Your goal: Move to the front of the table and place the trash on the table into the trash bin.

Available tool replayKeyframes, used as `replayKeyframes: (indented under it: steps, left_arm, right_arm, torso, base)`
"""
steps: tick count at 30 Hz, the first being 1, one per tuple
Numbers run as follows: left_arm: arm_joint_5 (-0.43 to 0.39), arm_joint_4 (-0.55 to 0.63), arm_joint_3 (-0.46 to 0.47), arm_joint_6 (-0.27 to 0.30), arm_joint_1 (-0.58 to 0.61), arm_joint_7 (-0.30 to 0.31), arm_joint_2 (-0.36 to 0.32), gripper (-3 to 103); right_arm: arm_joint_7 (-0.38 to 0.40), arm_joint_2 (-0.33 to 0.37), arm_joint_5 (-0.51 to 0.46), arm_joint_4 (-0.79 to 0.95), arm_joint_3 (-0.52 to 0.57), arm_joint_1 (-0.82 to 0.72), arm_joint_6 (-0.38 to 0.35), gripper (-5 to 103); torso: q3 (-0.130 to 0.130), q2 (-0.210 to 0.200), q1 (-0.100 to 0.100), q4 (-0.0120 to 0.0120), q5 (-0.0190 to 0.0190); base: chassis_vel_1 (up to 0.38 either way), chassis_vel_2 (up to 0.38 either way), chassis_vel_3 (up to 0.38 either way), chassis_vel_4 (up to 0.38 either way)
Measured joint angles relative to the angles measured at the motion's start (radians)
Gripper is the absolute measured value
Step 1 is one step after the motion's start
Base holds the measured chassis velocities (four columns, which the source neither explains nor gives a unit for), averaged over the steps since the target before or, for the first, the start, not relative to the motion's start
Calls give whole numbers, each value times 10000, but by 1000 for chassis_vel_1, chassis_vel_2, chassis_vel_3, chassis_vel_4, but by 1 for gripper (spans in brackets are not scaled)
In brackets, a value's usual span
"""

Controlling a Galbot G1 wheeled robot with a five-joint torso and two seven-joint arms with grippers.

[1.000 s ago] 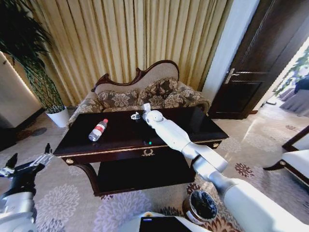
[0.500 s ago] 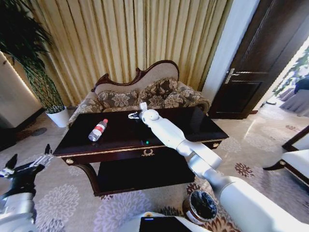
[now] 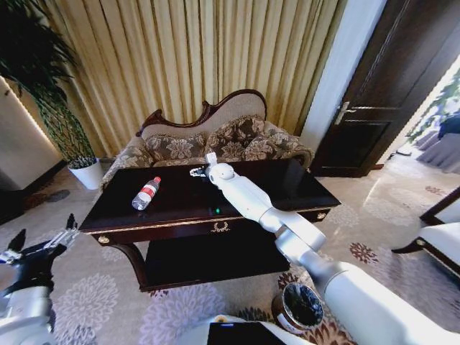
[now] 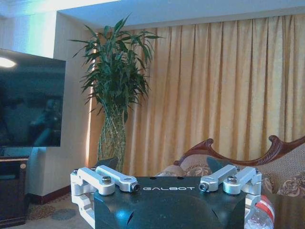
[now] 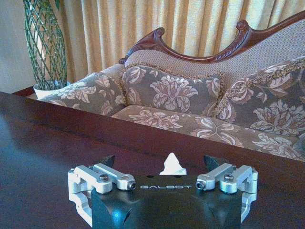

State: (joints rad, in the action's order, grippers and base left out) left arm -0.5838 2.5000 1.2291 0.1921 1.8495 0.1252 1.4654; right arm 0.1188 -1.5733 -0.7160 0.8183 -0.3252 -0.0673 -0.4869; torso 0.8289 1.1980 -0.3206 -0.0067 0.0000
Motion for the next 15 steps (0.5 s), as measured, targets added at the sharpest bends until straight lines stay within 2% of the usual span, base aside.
replayKeyframes:
  steps: [15]
  left_arm:
    - [16, 0, 17, -18, 13, -48, 132, 100]
  right_arm:
    - [0, -63, 166, -94, -8, -164, 38, 100]
  torso:
    - [0, 0, 0, 2, 0]
  base:
    - [0, 0, 0, 0]
